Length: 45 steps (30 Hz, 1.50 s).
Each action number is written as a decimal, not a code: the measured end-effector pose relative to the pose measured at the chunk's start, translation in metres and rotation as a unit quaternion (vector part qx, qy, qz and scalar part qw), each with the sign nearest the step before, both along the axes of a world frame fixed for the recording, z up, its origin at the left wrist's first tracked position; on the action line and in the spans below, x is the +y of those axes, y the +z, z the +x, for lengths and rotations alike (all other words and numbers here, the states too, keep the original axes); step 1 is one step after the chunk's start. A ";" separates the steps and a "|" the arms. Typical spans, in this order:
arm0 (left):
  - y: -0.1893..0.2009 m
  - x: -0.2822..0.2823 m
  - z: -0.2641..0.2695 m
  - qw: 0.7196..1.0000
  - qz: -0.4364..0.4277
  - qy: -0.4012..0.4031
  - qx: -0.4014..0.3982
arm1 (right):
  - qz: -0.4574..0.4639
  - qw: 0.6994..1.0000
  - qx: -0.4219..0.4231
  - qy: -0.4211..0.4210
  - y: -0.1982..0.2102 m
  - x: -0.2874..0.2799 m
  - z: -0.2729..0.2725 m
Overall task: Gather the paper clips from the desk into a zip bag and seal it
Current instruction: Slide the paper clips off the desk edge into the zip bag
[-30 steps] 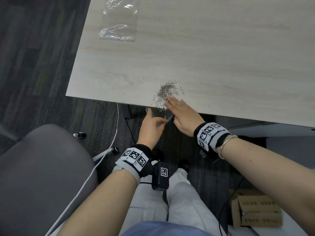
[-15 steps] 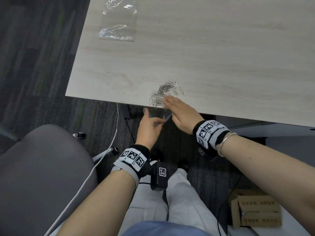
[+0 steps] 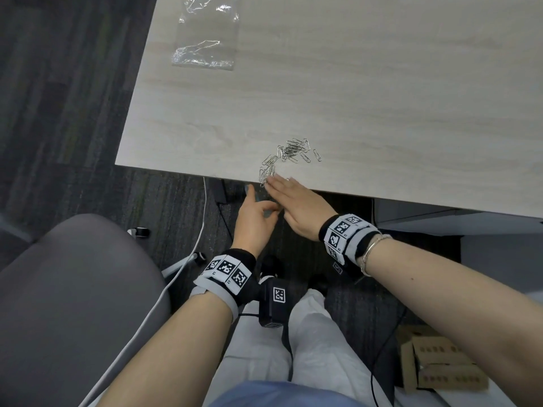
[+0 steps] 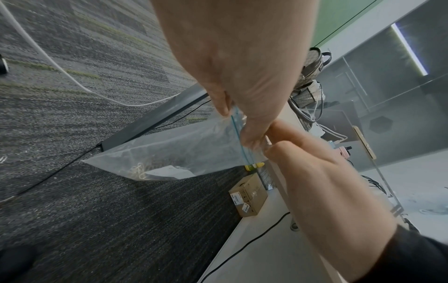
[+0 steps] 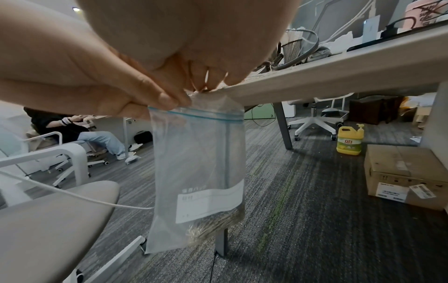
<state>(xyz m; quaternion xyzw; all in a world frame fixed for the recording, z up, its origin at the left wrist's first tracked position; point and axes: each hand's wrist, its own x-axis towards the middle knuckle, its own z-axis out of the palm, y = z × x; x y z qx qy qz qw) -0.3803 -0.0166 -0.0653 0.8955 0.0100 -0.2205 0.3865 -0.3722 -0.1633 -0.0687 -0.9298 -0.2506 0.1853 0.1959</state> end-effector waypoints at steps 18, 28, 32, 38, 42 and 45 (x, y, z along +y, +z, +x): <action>0.000 0.005 0.002 1.000 0.012 -0.023 -0.001 | -0.051 0.998 -0.018 -0.037 -0.005 0.012 0.038; 0.002 0.003 -0.002 0.999 -0.002 -0.033 0.009 | 0.064 0.998 0.012 -0.010 0.006 -0.010 0.005; 0.006 -0.002 -0.003 0.999 -0.018 -0.024 0.011 | 0.052 0.987 -0.038 -0.150 0.008 -0.024 0.024; 0.010 -0.007 -0.002 1.000 -0.020 -0.022 0.005 | -0.022 0.971 0.042 -0.234 -0.001 -0.030 0.063; 0.006 -0.005 -0.001 1.000 -0.012 -0.026 0.012 | -0.006 0.988 0.033 -0.151 -0.002 -0.014 0.059; 0.005 -0.005 -0.001 1.000 -0.010 -0.025 0.014 | 0.007 0.995 0.020 -0.096 -0.002 -0.011 0.043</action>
